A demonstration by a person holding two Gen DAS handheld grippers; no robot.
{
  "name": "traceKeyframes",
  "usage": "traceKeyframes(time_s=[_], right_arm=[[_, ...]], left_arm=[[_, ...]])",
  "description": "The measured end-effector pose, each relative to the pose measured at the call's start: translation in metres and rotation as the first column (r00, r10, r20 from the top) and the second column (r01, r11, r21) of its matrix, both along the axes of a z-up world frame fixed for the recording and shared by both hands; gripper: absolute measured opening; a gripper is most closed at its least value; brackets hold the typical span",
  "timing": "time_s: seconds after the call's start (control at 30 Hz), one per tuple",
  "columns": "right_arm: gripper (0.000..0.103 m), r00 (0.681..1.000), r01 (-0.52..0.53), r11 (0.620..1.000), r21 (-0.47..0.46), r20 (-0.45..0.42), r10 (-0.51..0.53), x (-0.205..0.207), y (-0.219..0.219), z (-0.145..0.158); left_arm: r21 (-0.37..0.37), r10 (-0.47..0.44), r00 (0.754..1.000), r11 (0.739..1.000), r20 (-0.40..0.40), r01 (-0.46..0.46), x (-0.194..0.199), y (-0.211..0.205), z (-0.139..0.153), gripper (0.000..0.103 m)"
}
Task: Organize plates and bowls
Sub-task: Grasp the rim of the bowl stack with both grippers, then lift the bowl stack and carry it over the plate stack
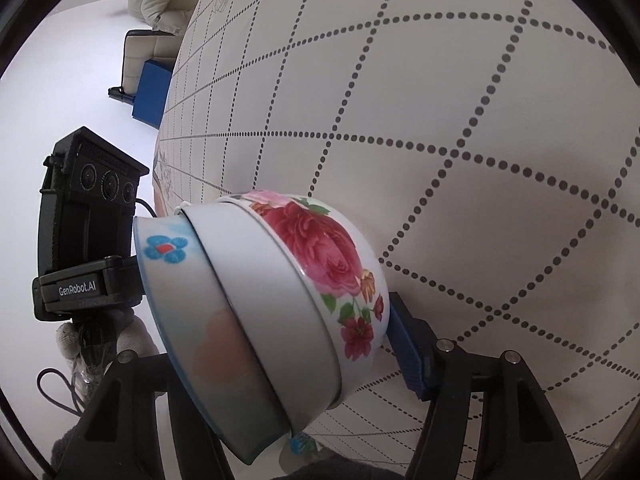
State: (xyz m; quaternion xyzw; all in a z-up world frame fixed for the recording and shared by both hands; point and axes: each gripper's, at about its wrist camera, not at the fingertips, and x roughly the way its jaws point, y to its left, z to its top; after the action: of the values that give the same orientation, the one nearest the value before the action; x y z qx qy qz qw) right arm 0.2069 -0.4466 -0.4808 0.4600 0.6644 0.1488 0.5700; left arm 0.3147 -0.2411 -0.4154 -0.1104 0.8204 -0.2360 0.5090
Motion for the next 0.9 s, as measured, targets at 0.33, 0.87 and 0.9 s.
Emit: traceKeyframes(time_s=[0.33, 0.87, 0.9], right_arm=[[0.066, 0.998, 0.061, 0.992, 0.108, 0.029, -0.064, -0.005, -0.011, -0.01], [0.061, 0.992, 0.031, 0.995, 0.094, 0.119, -0.042, -0.006, -0.016, 0.003], [0.061, 0.992, 0.026, 0.995, 0.094, 0.121, -0.037, -0.005, -0.016, 0.003]], left_arm=[[0.013, 0.059, 0.998, 0.998, 0.001, -0.059, -0.003, 0.006, 0.0, 0.049], [0.02, 0.087, 0.996, 0.996, 0.035, -0.087, -0.009, 0.008, 0.008, 0.048], [0.021, 0.087, 0.996, 0.996, 0.035, -0.088, -0.01, 0.008, 0.008, 0.047]])
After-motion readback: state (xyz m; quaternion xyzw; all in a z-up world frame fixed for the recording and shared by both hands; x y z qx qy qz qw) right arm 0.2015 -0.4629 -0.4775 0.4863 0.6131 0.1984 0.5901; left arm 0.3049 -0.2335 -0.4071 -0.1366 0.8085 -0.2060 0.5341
